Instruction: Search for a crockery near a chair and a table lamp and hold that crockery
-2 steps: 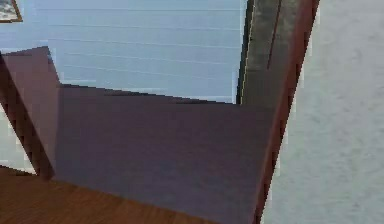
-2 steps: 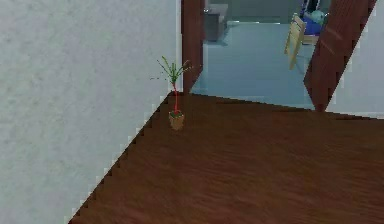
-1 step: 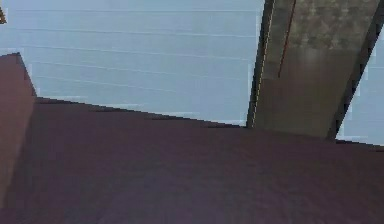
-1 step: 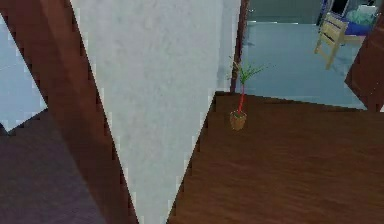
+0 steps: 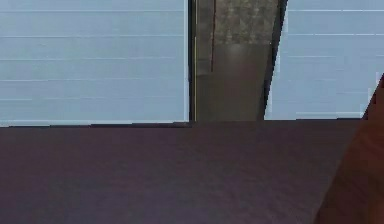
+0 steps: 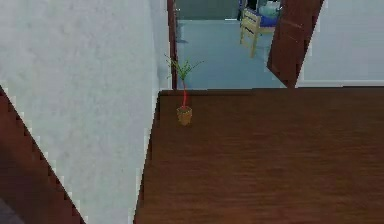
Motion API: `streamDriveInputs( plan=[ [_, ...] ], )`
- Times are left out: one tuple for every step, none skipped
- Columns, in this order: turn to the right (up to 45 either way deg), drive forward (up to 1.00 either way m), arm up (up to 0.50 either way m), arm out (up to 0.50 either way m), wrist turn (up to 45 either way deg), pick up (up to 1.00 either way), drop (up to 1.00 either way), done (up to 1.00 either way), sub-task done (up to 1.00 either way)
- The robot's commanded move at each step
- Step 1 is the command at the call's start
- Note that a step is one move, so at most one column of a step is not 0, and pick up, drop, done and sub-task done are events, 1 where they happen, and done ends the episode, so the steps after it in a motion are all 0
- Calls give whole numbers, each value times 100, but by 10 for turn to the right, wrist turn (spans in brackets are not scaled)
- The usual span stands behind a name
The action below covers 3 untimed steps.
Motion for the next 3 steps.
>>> streamDriveInputs(
  plan=[
    [0, 55, 0, 0, 0, 0, 0, 0, 0],
    [150, 0, 0, 0, 0, 0, 0, 0, 0],
    [0, 100, 0, 0, 0, 0, 0, 0, 0]
  ],
)
